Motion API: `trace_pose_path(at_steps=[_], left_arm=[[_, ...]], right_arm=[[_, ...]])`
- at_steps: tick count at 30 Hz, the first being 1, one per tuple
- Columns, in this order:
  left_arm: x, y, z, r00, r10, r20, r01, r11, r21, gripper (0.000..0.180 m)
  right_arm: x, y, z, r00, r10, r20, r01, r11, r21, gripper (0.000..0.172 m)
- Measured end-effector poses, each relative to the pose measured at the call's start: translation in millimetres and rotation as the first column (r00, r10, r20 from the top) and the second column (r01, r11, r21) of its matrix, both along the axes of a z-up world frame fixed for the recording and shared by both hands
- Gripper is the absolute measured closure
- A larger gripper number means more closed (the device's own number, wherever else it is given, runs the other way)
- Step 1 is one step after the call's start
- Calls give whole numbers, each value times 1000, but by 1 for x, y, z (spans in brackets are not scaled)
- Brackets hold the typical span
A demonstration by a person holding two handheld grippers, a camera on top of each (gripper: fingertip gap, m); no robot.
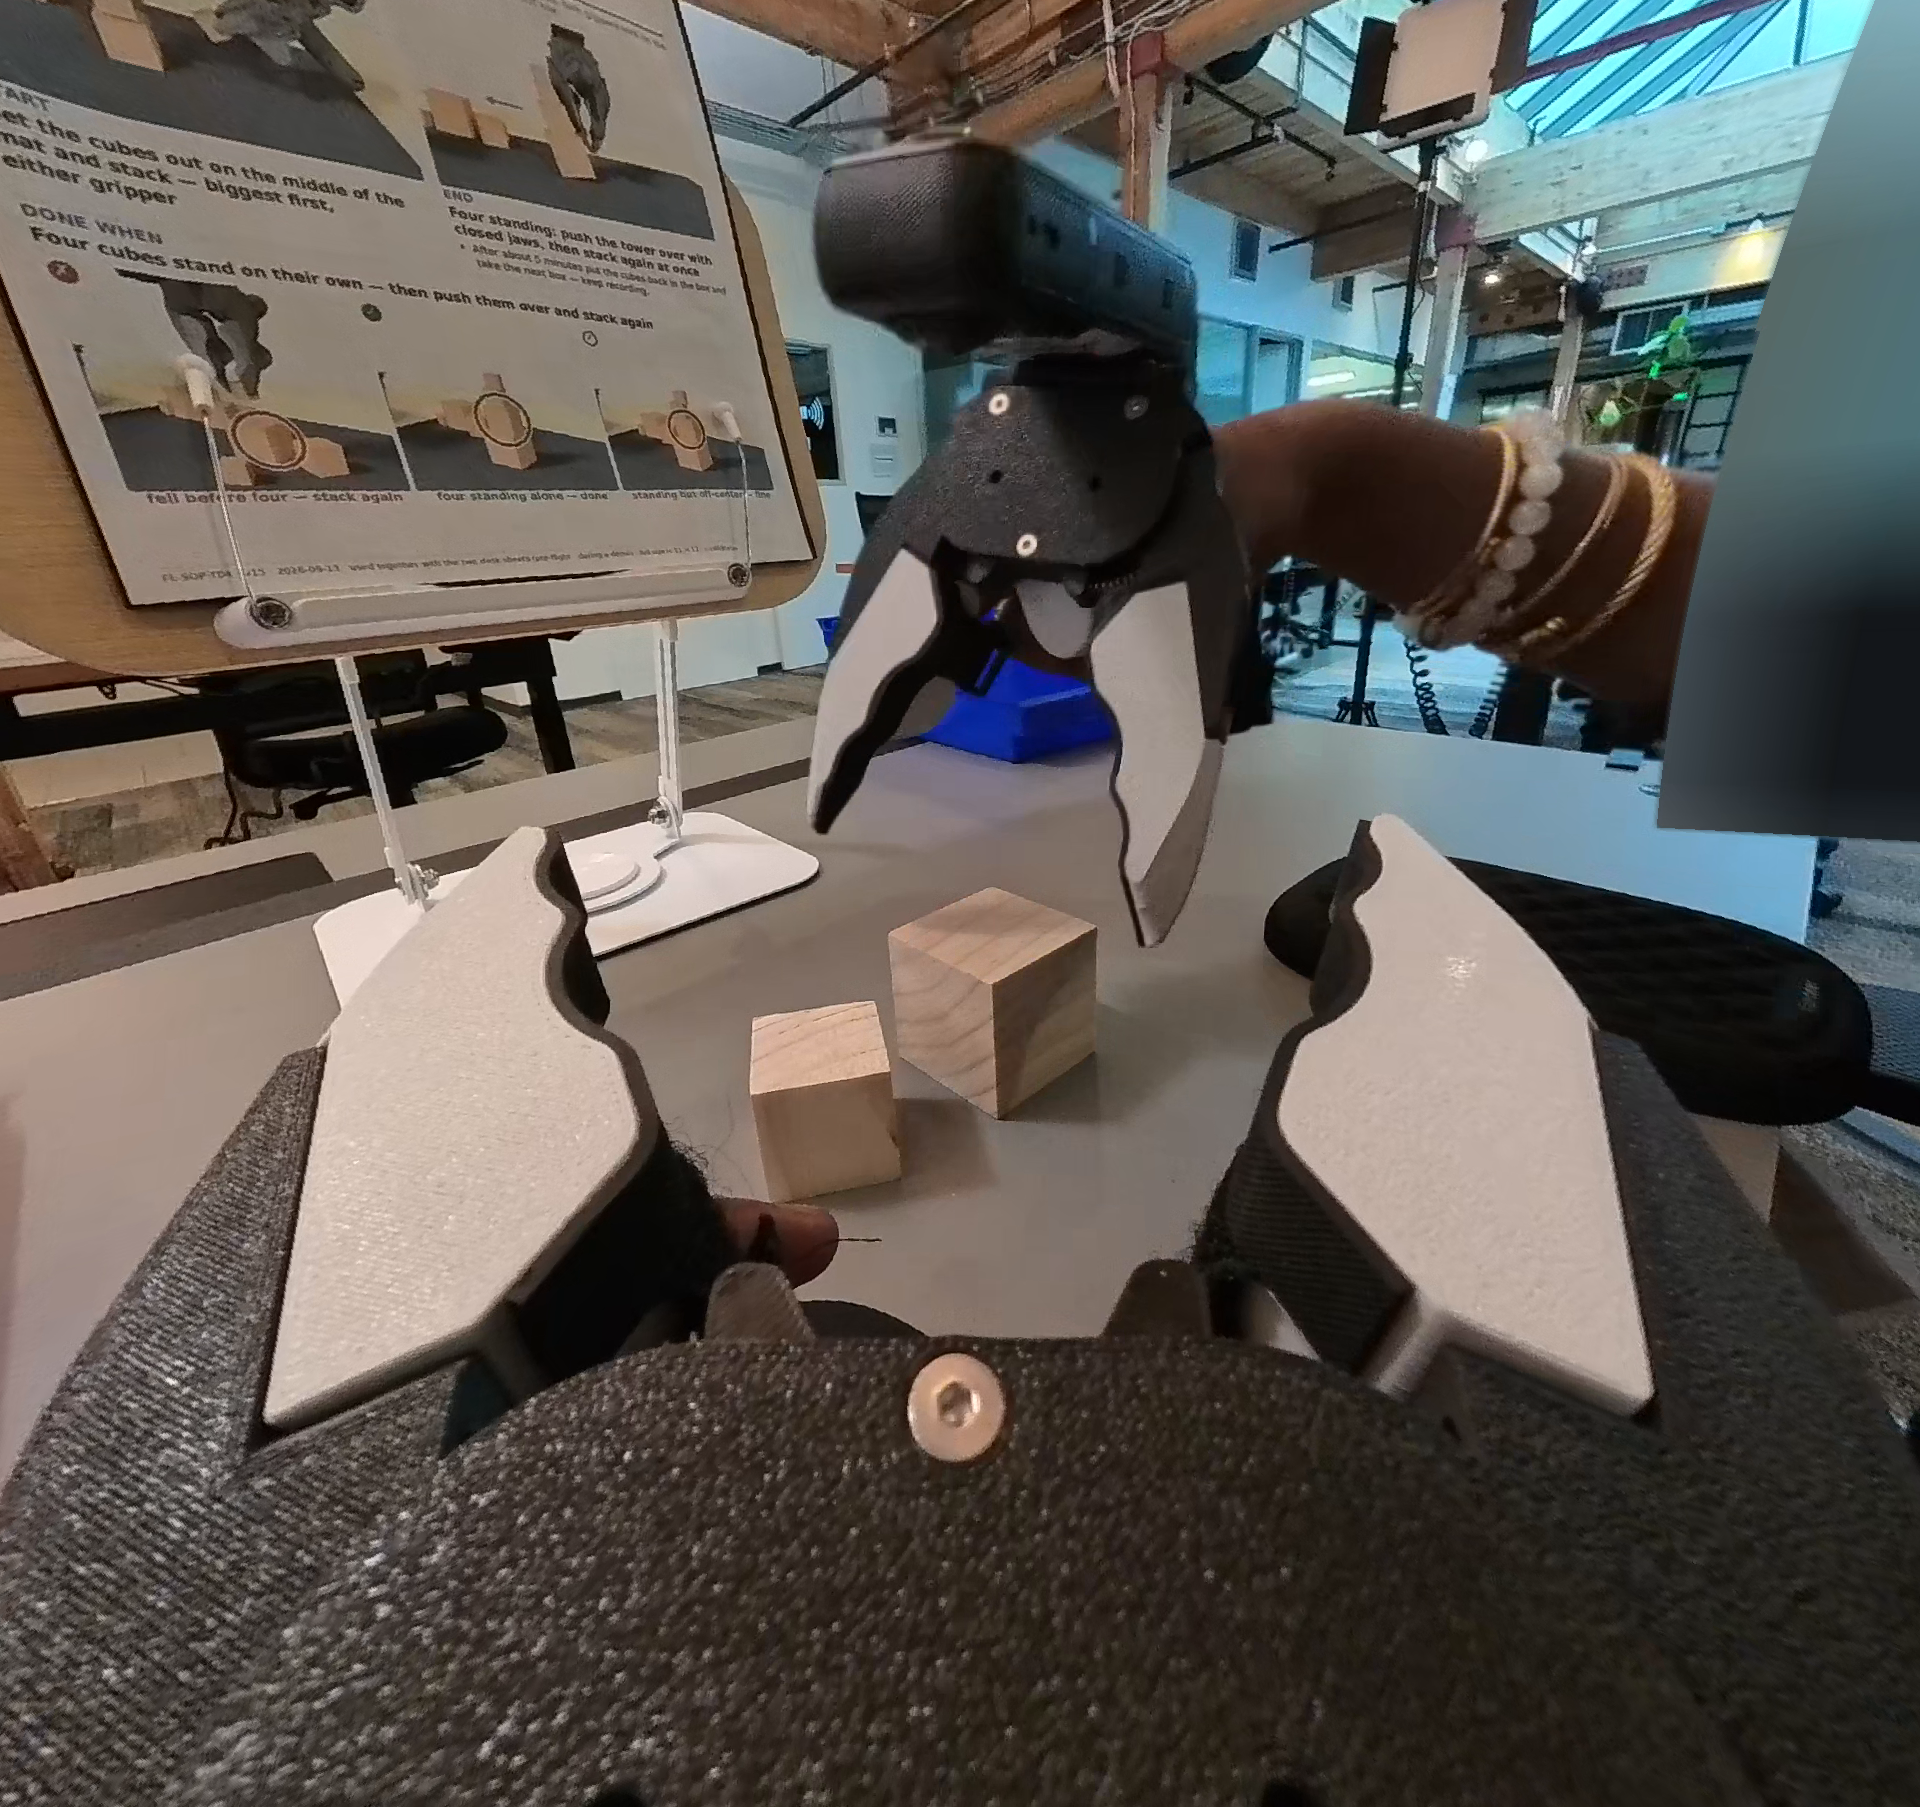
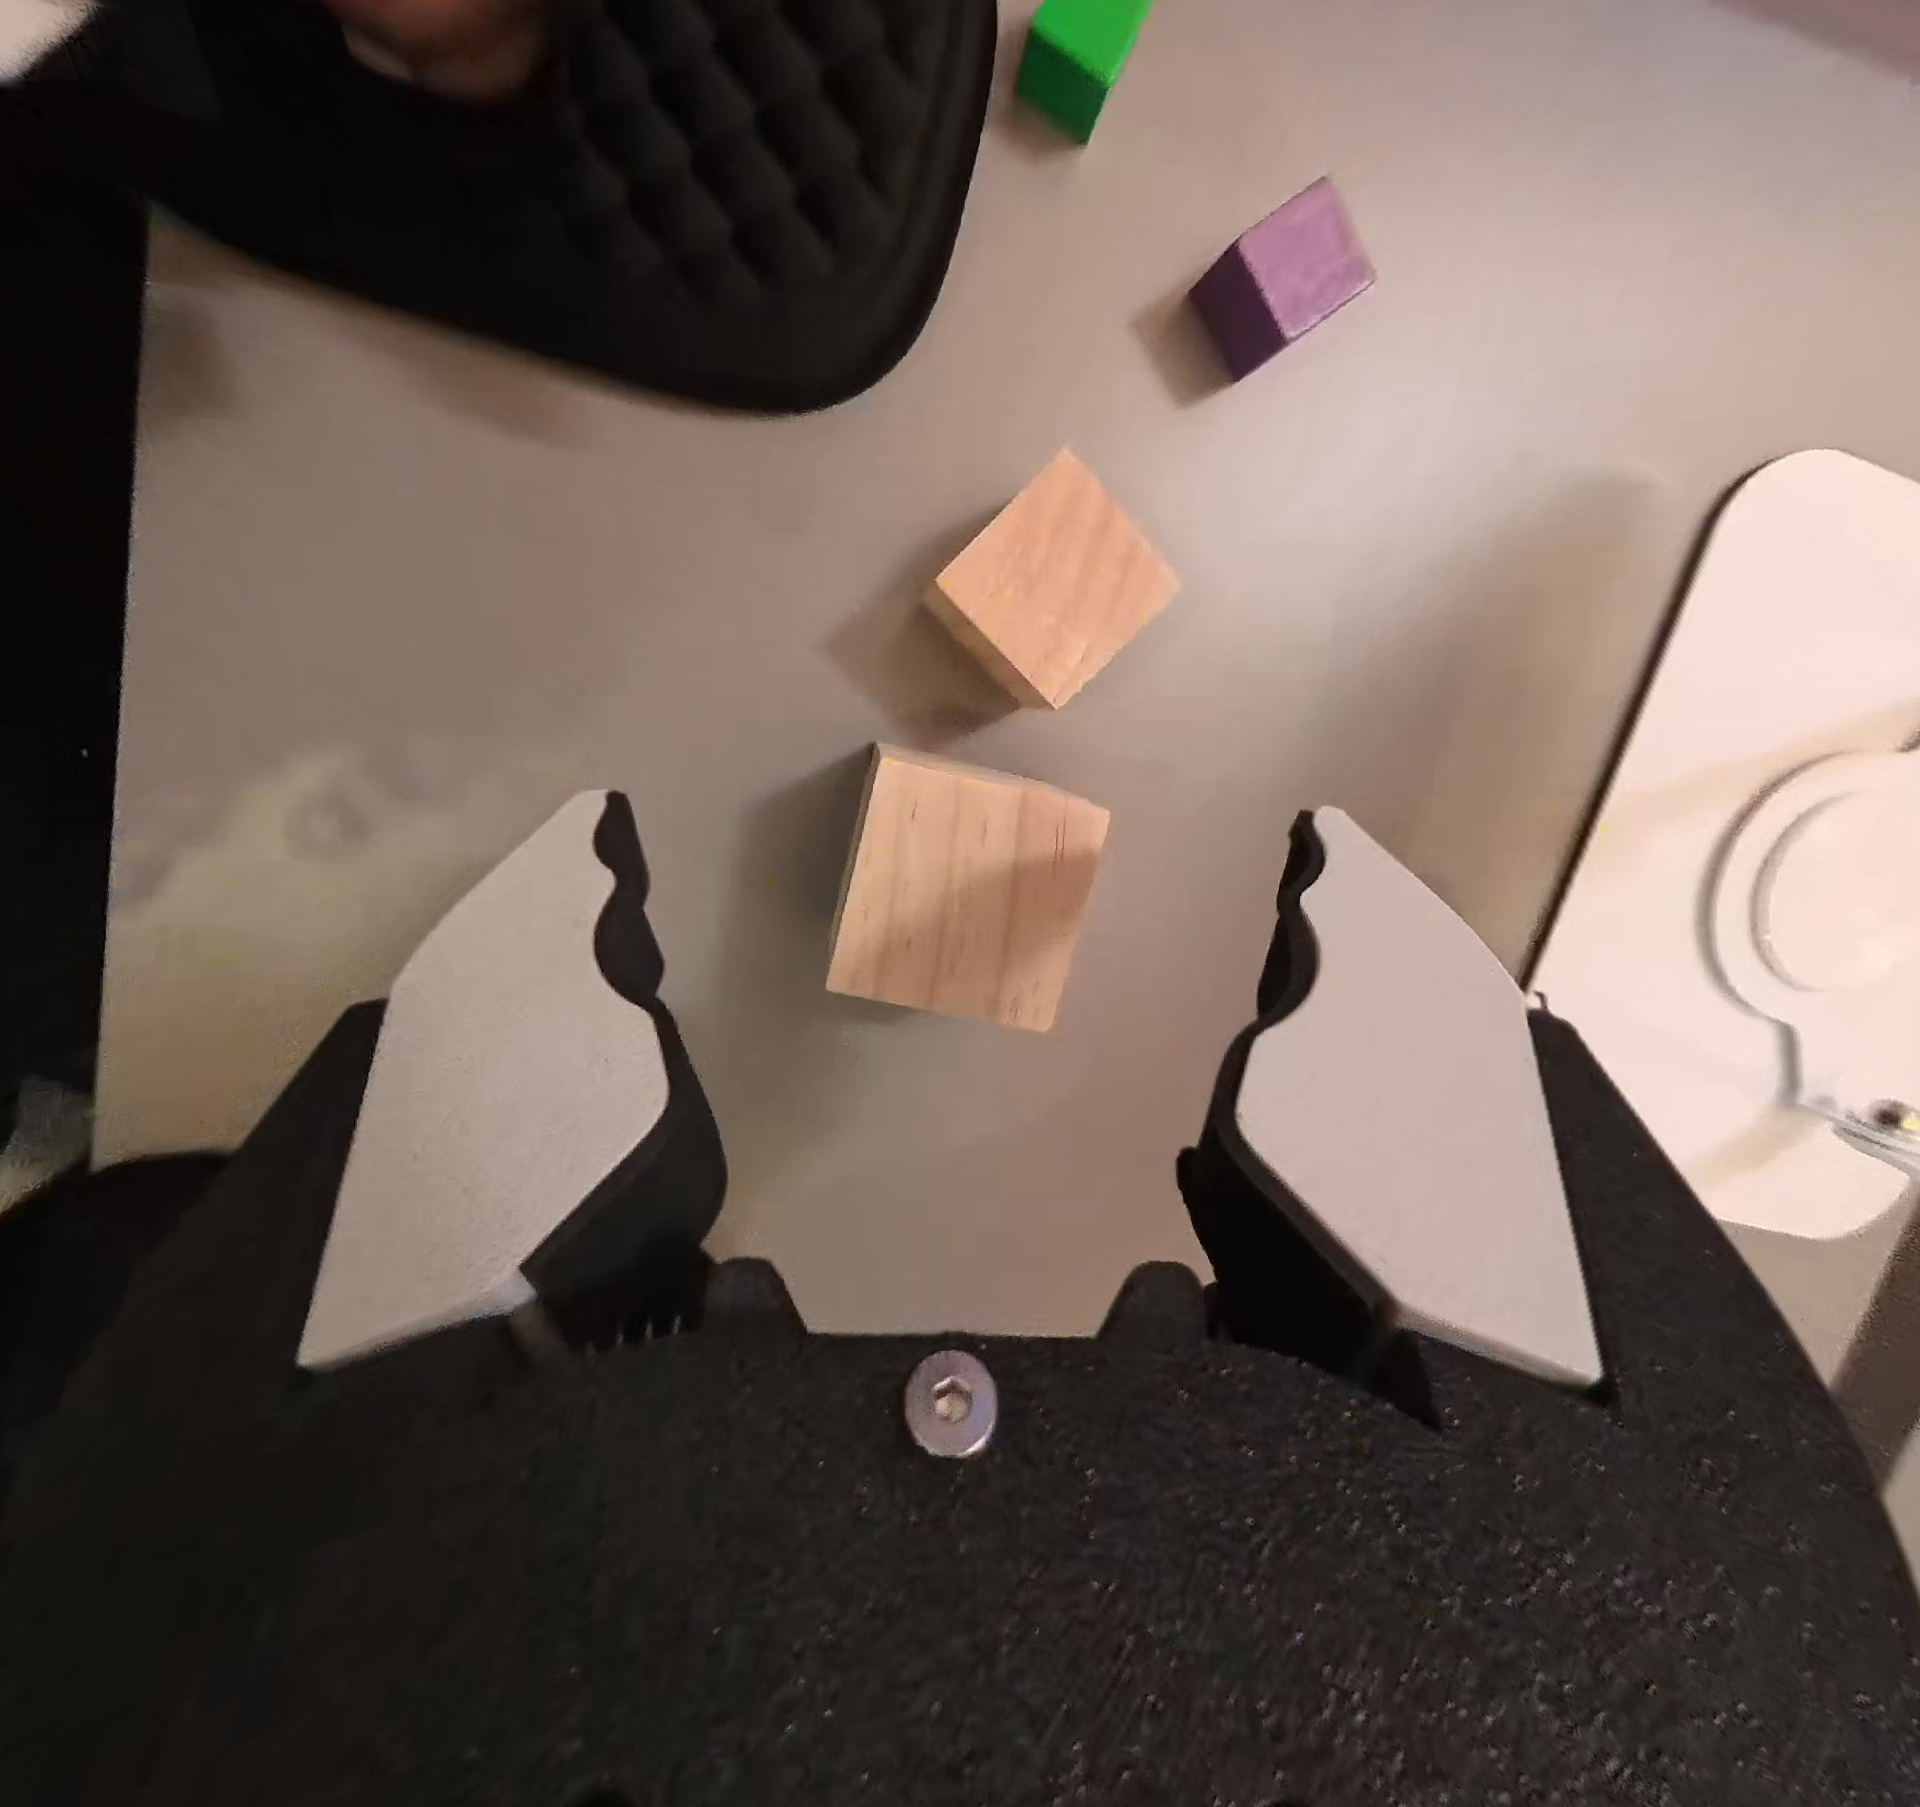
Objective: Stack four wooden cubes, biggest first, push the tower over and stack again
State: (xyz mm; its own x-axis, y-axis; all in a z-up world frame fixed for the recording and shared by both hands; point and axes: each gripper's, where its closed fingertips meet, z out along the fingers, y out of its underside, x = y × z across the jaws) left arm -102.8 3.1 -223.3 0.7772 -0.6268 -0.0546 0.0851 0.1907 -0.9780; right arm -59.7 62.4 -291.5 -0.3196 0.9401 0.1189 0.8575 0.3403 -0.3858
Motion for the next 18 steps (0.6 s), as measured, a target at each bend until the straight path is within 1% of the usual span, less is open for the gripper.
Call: trace_pose_path(at_steps=[2,5,7,10,12,14,18], left_arm=[[0,0,0,1000,-2,1,2,1000,-2,47],[0,0,0,1000,-4,6,4,1000,-1,48],[-1,0,0,1000,-5,9,5,1000,-2,48],[-1,0,1,1000,-8,13,8,1000,0,48],[-1,0,1,1000,-10,13,10,1000,-1,48],[0,0,0,1000,-11,11,11,1000,-3,48],[0,0,0,1000,-12,9,12,1000,-3,48]], right_arm=[[2,2,-5,997,4,74,-4,1000,6,62],[10,10,-17,978,-35,204,28,999,39,64],[13,11,-27,964,-84,251,82,996,20,73],[16,10,-39,950,-135,283,137,991,11,83],[18,12,-44,942,-167,291,166,986,28,94],[19,11,-49,940,-178,291,178,984,27,111],[22,13,-49,936,-193,294,194,981,24,112]])
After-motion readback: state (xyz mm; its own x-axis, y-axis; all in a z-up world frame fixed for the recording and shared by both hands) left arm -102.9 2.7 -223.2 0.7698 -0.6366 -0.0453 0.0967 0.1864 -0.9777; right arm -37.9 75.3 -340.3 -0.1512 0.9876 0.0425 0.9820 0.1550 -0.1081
